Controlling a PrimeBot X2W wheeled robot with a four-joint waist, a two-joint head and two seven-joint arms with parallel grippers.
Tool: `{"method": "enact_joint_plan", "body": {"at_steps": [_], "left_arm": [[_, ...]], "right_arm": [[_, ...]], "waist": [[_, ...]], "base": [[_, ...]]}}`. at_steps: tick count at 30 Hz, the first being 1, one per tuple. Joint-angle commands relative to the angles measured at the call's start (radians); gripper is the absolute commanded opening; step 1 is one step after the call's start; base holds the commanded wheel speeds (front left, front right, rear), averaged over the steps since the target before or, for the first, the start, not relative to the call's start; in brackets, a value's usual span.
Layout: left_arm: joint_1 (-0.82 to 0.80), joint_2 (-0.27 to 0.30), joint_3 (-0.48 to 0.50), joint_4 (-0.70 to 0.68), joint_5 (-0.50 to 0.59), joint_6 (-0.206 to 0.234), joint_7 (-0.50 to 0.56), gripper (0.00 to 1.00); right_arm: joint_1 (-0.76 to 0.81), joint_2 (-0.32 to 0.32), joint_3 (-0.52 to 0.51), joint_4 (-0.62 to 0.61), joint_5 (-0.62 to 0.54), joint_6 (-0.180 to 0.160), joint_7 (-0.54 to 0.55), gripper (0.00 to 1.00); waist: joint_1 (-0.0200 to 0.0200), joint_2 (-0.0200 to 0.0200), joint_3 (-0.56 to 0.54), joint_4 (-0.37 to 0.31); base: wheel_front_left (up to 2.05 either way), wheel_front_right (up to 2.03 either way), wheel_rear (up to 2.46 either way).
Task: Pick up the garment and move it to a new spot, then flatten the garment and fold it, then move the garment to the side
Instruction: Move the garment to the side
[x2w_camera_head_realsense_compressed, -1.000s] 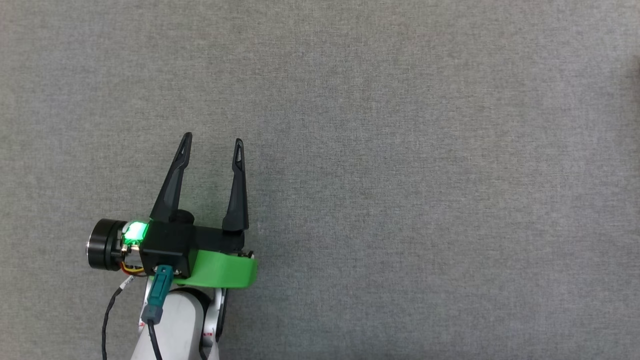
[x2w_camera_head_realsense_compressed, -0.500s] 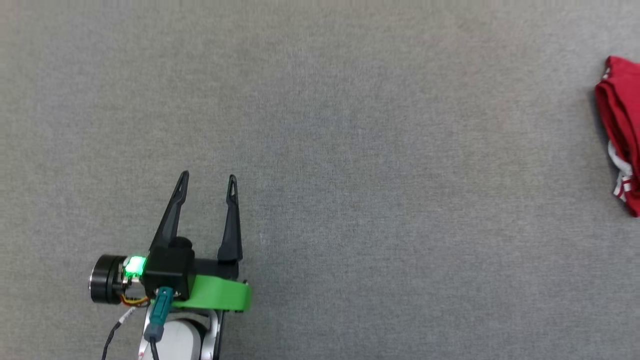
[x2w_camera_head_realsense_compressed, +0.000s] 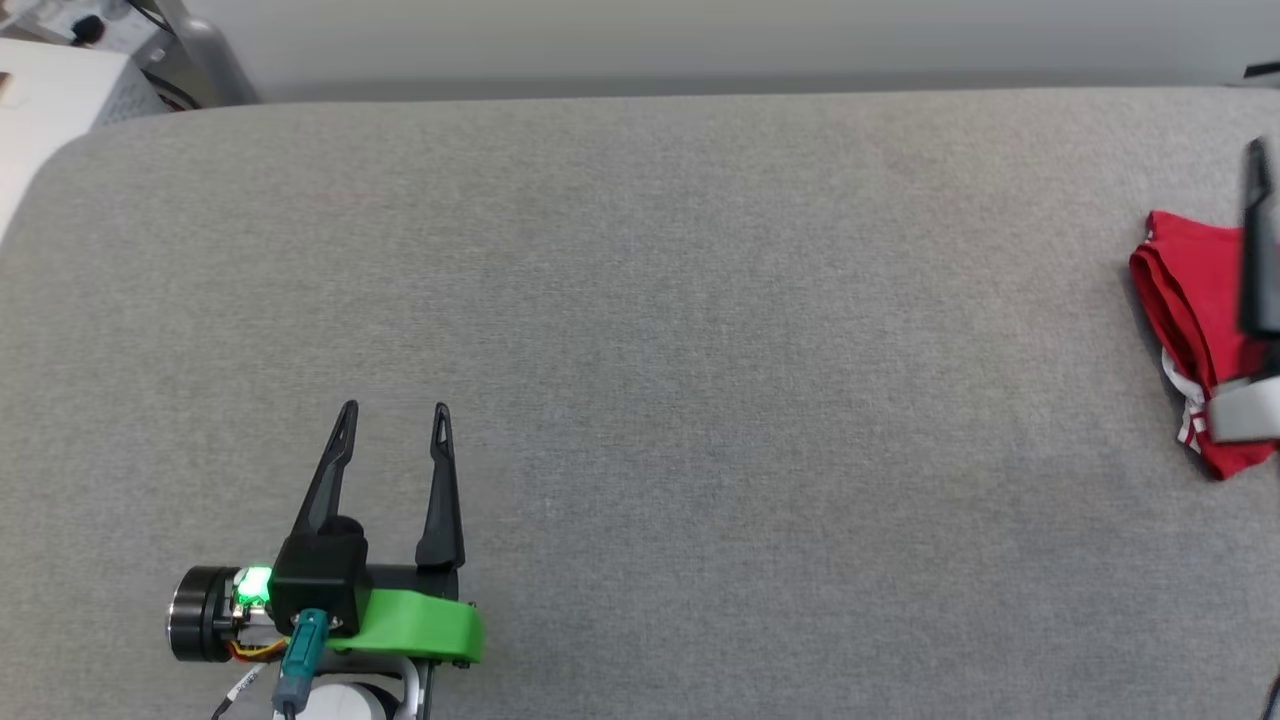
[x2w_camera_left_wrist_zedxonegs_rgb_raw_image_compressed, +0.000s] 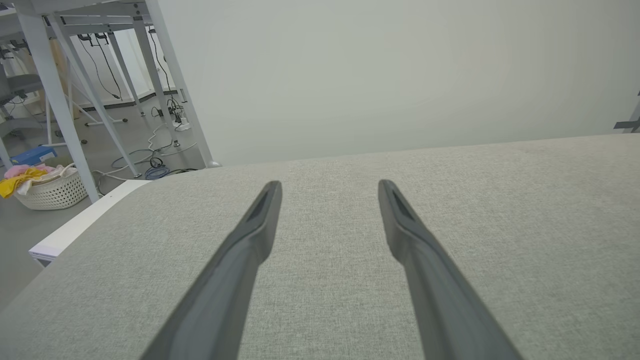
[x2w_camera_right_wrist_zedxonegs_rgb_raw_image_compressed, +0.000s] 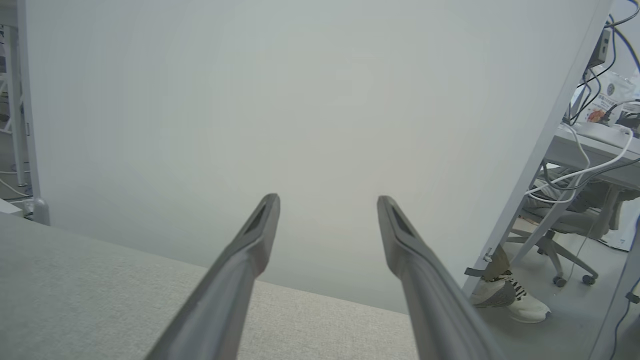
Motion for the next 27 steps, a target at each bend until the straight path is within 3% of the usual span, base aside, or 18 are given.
{"method": "enact_joint_plan", "body": {"at_steps": [1, 12, 27], "left_arm": [[0.015, -0.001, 0.006, 0.005, -0.005, -0.002, -0.006, 1.0], [0.058, -0.016, 0.028, 0.035, -0.021, -0.017, -0.006, 1.0], [0.11, -0.025, 0.036, 0.06, -0.022, -0.063, -0.006, 1.0]], "right_arm": [[0.036, 0.031, 0.02, -0.013, -0.004, -0.001, -0.012, 1.0], [0.25, 0.186, 0.103, 0.014, 0.023, -0.001, -0.045, 1.0], [0.455, 0.277, 0.085, -0.008, 0.023, -0.001, -0.049, 1.0]], "waist": [[0.0001, 0.0, -0.039, 0.035], [0.0001, 0.0, -0.114, 0.083], [0.0001, 0.0, -0.178, 0.091]], "base": [[0.0, 0.0, 0.0], [0.0, 0.0, 0.0], [0.0, 0.0, 0.0]]}}
